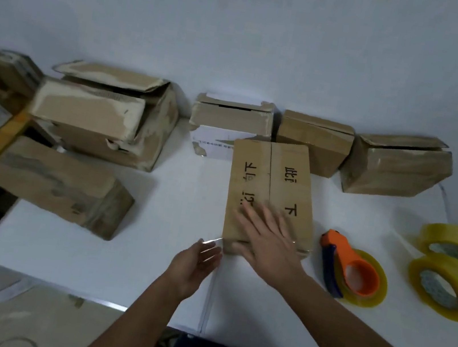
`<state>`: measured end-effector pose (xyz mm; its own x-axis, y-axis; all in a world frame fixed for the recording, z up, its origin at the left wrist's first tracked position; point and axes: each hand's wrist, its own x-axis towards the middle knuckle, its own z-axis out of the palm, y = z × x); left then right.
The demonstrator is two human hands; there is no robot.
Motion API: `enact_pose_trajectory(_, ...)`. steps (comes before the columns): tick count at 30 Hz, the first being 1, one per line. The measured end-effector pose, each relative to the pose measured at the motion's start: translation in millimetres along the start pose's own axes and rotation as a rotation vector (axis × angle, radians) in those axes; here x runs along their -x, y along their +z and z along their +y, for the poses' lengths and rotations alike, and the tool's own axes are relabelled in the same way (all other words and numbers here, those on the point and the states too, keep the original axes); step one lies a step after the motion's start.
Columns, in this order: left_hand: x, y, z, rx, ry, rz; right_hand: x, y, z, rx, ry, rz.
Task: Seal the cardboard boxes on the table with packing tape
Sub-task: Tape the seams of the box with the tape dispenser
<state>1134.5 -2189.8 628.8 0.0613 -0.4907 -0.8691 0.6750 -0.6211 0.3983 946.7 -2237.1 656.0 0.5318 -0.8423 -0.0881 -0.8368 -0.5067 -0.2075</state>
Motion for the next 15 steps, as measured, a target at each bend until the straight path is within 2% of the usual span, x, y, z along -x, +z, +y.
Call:
enact_pose_trajectory(3,3.3,-3.3,3.6,0.146,-0.047,-0.104,-2.7,9.0,4.3,0.118,0.045,-0.052)
enact_pose_trajectory(5,5.2,-5.7,9.3,0.164,-0.032,-0.127,-3.0,10.7,3.4,0.144,0.053,-0.069)
enact_pose_trajectory(13,6.5,-11.8,21.6,-0.063,0.11,-0.249,-2.7,12.5,2.9,0.168,0.069,-0.075)
enact_pose_trajectory(15,5.9,-13.4,22.7,-0.167,0.204,-0.265,-3.4,12.6,2.4,0.171,0.072,-0.079)
